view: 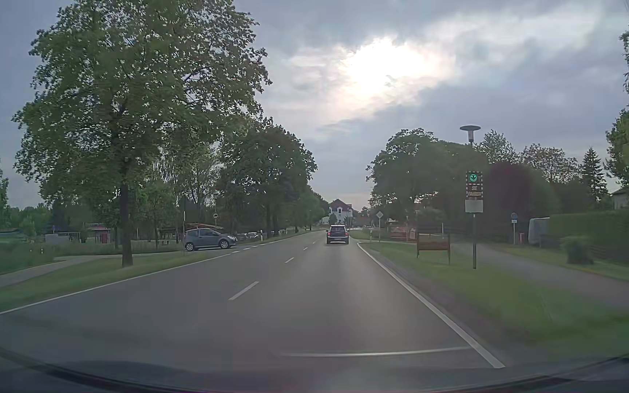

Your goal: Follow the waypoints while adhering to traffic rules and regulations

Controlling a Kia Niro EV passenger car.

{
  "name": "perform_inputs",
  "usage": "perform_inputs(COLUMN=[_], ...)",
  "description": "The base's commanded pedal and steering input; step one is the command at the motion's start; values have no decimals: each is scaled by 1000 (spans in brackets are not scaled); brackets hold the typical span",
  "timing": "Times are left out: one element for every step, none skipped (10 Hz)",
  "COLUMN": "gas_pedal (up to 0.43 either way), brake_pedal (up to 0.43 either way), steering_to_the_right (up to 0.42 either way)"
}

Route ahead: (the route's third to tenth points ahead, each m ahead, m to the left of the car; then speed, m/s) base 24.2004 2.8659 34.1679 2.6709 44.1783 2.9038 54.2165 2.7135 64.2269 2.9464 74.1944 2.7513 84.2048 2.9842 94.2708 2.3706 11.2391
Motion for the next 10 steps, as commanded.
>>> perform_inputs(gas_pedal=[138, 138, 138, 138, 138, 138, 138, 138, 138, 138], brake_pedal=[0, 0, 0, 0, 0, 0, 0, 0, 0, 0], steering_to_the_right=[-3, -3, -3, -3, -3, -3, -3, -3, -2, 2])
